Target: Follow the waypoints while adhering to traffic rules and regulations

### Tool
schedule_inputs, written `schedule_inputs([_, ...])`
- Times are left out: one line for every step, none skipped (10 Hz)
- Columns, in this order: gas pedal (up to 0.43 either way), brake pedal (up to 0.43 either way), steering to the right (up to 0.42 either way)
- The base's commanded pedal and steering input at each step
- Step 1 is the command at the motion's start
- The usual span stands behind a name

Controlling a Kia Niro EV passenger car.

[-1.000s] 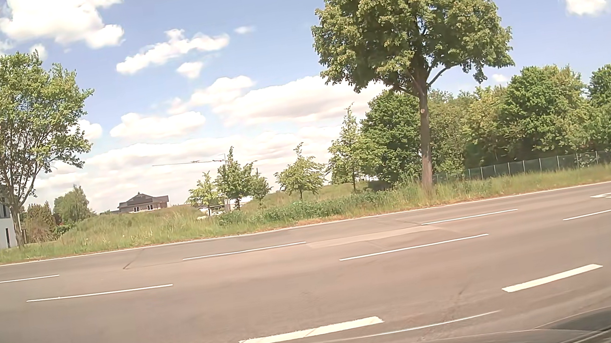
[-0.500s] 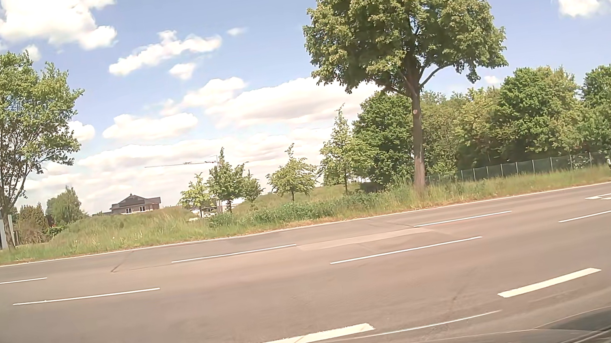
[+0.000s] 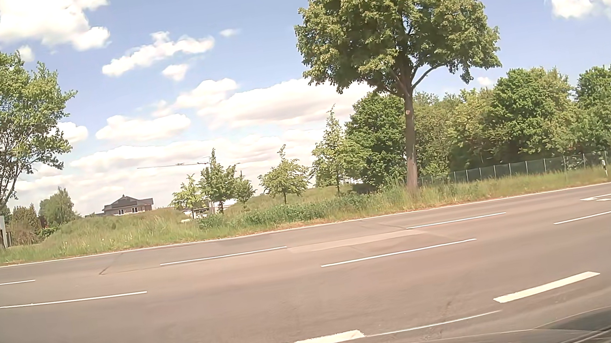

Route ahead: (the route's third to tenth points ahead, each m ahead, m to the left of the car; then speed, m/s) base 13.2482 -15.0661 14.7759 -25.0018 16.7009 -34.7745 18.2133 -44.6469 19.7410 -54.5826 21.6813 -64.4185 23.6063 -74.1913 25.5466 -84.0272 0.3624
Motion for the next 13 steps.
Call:
schedule_inputs([0.0,0.152,0.339])
schedule_inputs([0.0,0.152,0.34])
schedule_inputs([0.0,0.116,0.34])
schedule_inputs([0.0,0.0,0.34])
schedule_inputs([0.0,0.0,0.34])
schedule_inputs([0.0,0.0,0.34])
schedule_inputs([0.0,0.0,0.34])
schedule_inputs([0.0,0.0,0.34])
schedule_inputs([0.0,0.0,0.34])
schedule_inputs([0.059,0.0,0.34])
schedule_inputs([0.11,0.0,0.34])
schedule_inputs([0.15,0.0,0.34])
schedule_inputs([0.189,0.0,0.34])
